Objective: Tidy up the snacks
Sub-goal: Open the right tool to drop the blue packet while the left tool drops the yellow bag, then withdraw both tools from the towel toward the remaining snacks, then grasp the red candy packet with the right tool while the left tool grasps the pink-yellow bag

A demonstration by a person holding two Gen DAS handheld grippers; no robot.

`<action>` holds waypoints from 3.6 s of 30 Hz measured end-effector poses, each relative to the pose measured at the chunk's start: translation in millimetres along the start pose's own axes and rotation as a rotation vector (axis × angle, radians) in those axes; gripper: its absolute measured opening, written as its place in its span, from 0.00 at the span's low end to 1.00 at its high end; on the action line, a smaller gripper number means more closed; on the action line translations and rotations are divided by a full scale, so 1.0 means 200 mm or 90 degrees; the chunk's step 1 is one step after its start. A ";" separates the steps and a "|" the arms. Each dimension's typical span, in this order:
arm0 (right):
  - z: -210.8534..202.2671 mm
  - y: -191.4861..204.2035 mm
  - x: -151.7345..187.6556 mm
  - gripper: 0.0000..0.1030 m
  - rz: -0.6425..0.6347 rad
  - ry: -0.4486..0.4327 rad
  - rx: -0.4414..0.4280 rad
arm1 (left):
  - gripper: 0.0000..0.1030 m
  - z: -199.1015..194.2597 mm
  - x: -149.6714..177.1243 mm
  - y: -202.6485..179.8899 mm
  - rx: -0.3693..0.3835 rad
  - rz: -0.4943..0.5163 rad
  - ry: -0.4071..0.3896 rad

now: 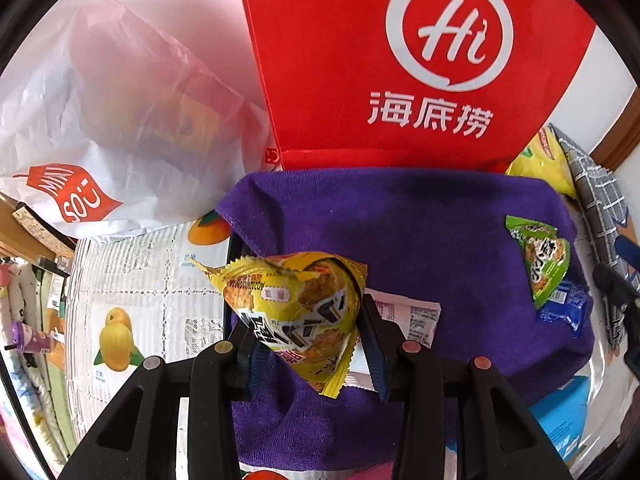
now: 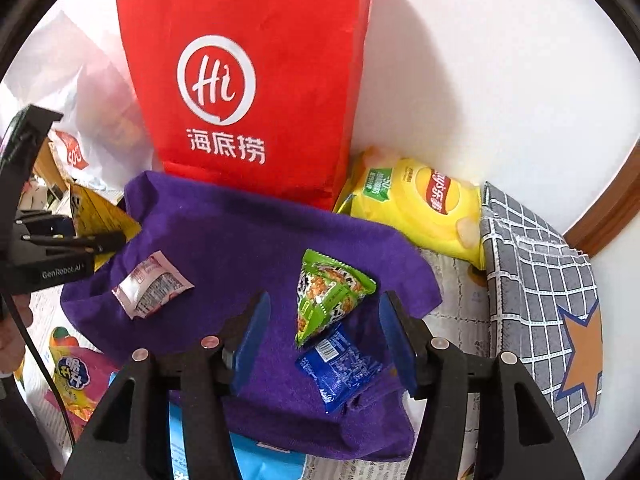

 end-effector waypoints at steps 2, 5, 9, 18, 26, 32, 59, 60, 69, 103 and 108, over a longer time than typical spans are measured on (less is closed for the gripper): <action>0.02 -0.01 0.00 0.56 0.004 0.005 0.000 | 0.38 0.01 0.00 -0.02 -0.004 0.007 0.005; 0.04 -0.02 0.01 0.56 0.009 0.015 0.003 | 0.38 0.02 0.01 -0.02 -0.009 0.010 0.011; 0.04 -0.02 0.01 0.56 0.012 0.015 0.002 | 0.38 0.04 0.01 -0.03 -0.008 0.009 0.023; 0.04 0.01 0.00 0.56 0.011 0.012 0.002 | 0.66 -0.03 -0.02 0.01 0.018 -0.005 -0.005; -0.03 0.01 -0.02 0.56 0.028 -0.012 0.007 | 0.67 -0.17 -0.02 0.00 0.045 0.003 -0.061; -0.16 0.04 -0.03 0.56 0.024 -0.051 0.041 | 0.67 -0.28 0.00 -0.04 0.067 0.024 -0.107; -0.70 0.20 0.51 0.58 0.073 -0.082 0.072 | 0.67 -0.79 0.23 -0.21 0.150 0.116 -0.213; -0.71 0.21 0.56 0.58 0.079 -0.083 0.069 | 0.67 -0.80 0.25 -0.20 0.155 0.116 -0.209; -0.57 0.35 0.85 0.58 0.102 -0.050 -0.006 | 0.67 -0.78 0.51 0.04 0.107 0.095 -0.198; -0.30 0.44 1.05 0.37 0.063 -0.081 -0.043 | 0.70 -0.33 0.83 0.21 0.138 -0.005 -0.095; -0.26 0.42 1.08 0.37 0.064 -0.074 -0.051 | 0.71 -0.18 0.80 0.12 0.123 -0.007 -0.051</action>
Point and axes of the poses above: each gripper's, at about its wrist camera, not at the fingertips, and z roughly the way its jaws point, y to its left, x to its underside, the point moved 1 cm from there along z, roughly the way its jaws point, and after that the axes turned 9 degrees about -z, right-handed, at the moved point
